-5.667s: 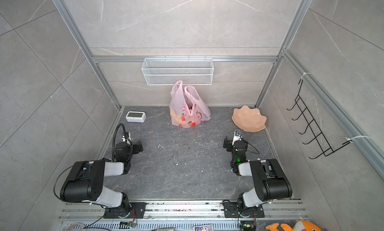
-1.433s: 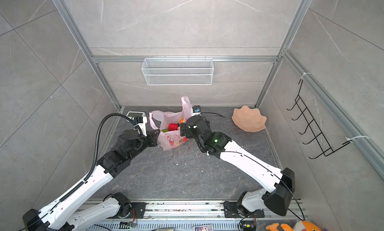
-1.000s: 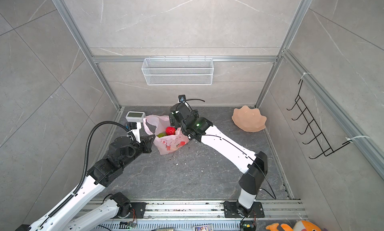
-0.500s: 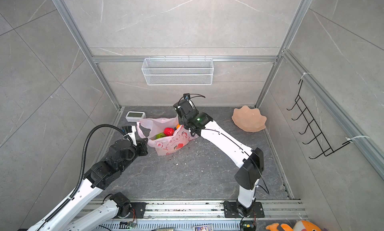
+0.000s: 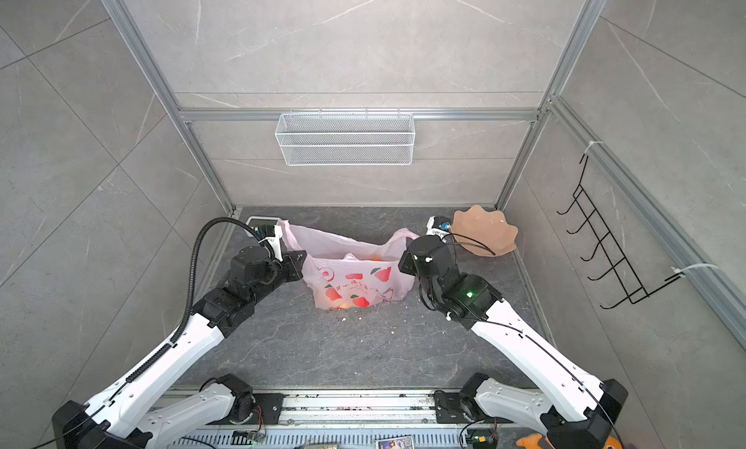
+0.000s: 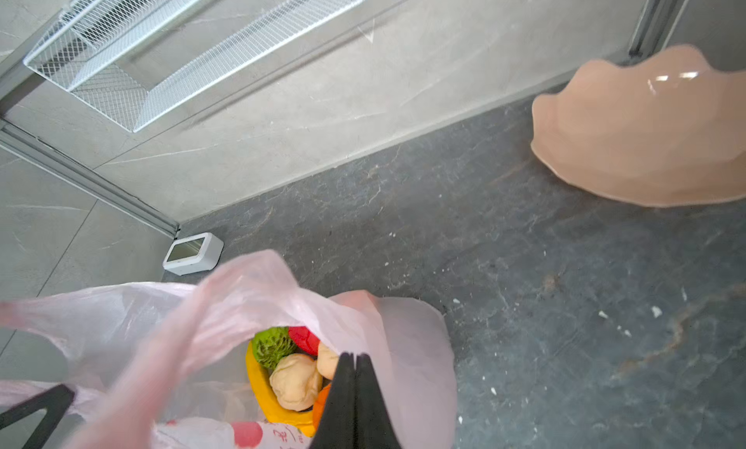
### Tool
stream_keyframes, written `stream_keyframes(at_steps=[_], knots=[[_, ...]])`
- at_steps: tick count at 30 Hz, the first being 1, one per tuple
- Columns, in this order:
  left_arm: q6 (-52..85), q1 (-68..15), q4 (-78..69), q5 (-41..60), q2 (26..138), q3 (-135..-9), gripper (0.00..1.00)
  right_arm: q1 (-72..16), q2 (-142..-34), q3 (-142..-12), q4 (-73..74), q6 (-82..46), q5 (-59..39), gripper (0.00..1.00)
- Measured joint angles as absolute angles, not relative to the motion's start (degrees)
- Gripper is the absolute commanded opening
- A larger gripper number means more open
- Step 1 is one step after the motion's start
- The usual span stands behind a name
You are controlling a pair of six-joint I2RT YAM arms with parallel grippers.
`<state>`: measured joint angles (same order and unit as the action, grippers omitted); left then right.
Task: Take the fake fruits out of the plastic bag
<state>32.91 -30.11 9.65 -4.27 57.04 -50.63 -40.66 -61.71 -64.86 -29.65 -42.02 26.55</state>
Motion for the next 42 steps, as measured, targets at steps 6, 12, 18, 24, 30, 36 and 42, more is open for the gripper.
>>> stream_keyframes(at_steps=[6, 12, 18, 24, 30, 36, 42], knots=[[33.47, -30.02, 8.03, -4.29, 50.92, -42.81, 0.0, -40.58, -59.53, -54.57, -27.77, -47.7, 24.29, 0.0], [38.96, -30.0, 6.72, -1.74, 47.53, -30.46, 0.0, -40.86, -59.35, -46.06, -25.45, -53.1, 22.28, 0.0], [42.96, -29.74, 12.34, 1.06, 52.14, -32.75, 0.31, -40.77, -59.44, -44.18, -24.95, -54.41, 21.43, 0.0], [42.46, -29.21, 25.36, -1.04, 50.87, -43.11, 0.59, -40.51, -57.36, -44.21, -23.79, -51.94, 20.84, 0.0], [40.36, -29.54, 43.33, -4.43, 46.04, -54.7, 0.64, -41.36, -56.93, -44.21, -21.71, -48.75, 19.18, 0.0], [37.6, -32.38, 54.11, -5.63, 46.85, -68.75, 0.63, -42.72, -57.17, -44.25, -20.64, -46.87, 19.05, 0.0], [36.95, -46.15, 55.48, -10.55, 53.93, -75.48, 0.65, -43.68, -57.32, -44.25, -20.62, -46.44, 19.09, 0.0]])
